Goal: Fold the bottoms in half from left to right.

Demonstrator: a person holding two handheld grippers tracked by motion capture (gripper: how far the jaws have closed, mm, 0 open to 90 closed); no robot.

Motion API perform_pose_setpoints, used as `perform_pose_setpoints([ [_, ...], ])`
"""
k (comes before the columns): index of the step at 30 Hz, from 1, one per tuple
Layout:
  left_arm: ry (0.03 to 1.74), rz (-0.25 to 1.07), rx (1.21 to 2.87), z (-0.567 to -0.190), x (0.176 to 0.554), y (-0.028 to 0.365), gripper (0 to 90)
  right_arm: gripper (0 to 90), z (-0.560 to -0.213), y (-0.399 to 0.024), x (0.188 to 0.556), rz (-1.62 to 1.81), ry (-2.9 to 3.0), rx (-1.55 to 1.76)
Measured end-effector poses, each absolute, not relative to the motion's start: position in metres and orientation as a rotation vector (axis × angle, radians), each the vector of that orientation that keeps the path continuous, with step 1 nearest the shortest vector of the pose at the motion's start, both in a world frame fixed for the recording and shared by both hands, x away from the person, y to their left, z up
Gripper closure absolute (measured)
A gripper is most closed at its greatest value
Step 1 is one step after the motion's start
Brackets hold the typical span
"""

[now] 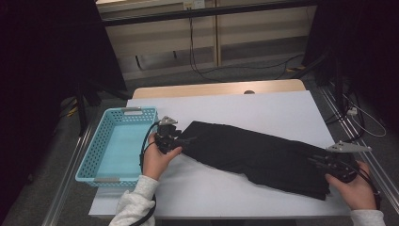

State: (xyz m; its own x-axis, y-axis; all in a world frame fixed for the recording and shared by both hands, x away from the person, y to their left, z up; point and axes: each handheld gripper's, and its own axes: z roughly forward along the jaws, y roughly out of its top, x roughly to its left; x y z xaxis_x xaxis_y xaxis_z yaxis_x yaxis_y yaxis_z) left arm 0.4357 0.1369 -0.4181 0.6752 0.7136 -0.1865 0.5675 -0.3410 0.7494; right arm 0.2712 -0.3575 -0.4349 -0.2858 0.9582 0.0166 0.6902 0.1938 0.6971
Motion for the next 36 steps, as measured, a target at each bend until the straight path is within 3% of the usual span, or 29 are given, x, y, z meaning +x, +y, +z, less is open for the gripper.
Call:
perform_pose_setpoints([
  [6,0.993,0.226,2.037,-0.418,0.436,0.137,24.3,68.9,-0.446,-0.365,0.265,0.813,2.032,1.578],
  [7,0.991,0.223,2.042,-0.418,0.435,0.137,24.4,72.3,-0.446,-0.365,0.264,0.811,2.039,1.572],
  [9,0.988,0.225,2.045,-0.418,0.436,0.137,24.3,87.6,-0.445,-0.364,0.263,0.821,2.049,1.586],
  [12,0.99,0.224,2.046,-0.419,0.435,0.136,24.4,90.0,-0.443,-0.363,0.262,0.804,2.07,1.567],
  [29,1.05,0.271,2.031,-0.419,0.443,0.141,21.5,90.0,-0.442,-0.372,0.251,0.839,2.076,1.564],
  [36,1.051,0.274,2.044,-0.417,0.448,0.141,19.6,73.4,-0.436,-0.364,0.258,0.977,2.036,1.555],
])
